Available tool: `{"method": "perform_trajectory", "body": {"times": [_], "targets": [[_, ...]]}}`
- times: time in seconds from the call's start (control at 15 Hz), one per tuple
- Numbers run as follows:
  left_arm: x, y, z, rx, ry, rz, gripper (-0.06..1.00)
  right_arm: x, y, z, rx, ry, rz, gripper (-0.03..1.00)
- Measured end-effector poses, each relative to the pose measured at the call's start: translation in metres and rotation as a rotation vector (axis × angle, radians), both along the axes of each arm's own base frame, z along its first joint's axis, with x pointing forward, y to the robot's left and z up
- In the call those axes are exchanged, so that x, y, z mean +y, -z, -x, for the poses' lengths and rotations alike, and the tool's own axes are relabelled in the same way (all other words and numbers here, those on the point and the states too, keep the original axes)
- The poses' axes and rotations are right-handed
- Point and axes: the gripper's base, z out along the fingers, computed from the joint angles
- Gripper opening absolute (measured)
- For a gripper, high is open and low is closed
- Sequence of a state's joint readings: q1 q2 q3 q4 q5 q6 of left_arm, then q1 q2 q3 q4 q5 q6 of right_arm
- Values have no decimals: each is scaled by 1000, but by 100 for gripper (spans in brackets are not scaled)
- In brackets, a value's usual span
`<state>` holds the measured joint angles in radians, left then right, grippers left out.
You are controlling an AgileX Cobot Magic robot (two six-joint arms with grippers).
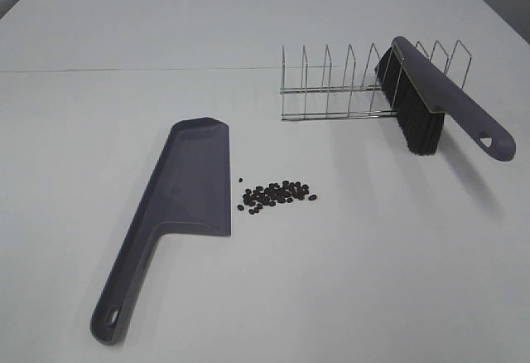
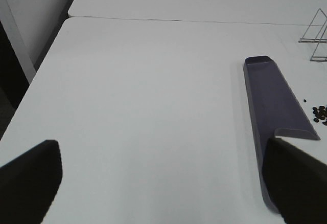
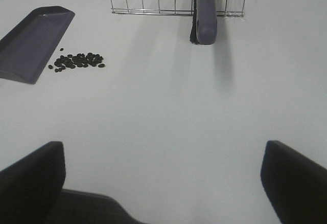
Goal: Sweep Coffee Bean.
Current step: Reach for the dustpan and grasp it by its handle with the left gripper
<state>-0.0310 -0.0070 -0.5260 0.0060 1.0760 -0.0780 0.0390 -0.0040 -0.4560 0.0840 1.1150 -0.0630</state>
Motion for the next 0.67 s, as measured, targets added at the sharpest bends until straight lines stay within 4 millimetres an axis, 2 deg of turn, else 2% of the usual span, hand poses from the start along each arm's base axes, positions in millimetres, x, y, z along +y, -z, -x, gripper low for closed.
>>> {"method": "perform_trajectory", "body": {"times": [0.67], "targets": [[0,0,0,0,0,0,99,0,0,0,0,0,0,94]]}}
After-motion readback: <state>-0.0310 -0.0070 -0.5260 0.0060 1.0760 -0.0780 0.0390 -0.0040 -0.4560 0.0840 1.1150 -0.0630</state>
